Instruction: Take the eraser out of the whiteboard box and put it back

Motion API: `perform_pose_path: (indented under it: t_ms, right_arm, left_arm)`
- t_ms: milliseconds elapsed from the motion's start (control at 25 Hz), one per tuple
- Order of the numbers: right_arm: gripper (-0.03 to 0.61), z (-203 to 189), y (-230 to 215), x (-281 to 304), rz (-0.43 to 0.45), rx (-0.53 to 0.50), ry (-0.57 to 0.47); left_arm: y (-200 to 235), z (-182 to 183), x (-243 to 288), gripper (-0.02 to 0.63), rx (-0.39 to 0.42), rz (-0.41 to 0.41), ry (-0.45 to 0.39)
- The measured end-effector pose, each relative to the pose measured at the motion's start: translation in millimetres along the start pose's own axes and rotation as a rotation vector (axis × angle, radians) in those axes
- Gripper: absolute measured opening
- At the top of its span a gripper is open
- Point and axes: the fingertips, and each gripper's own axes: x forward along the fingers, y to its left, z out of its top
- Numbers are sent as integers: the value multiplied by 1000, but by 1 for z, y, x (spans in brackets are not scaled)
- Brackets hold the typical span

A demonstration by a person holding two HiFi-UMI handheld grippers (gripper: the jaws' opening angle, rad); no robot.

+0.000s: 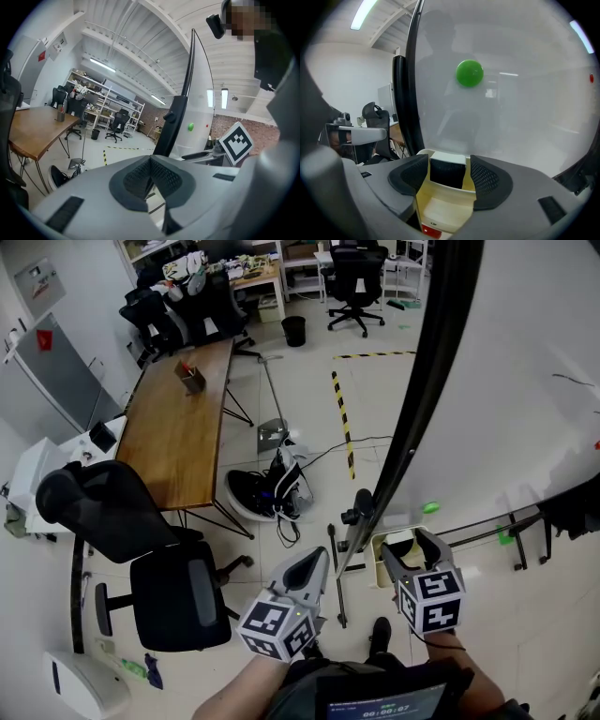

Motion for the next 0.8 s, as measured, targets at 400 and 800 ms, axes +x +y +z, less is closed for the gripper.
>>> perform_pose_path:
  t_ms: [400,800]
  right_arm:
    - [281,-1,-5,2,-26,-8,38]
    - [276,30,-6,-12,28,13,-46]
  left_arm:
    - [-1,-1,-2,23,-2,-4,-2]
    - [-7,29,-6,24,17,-18,-48]
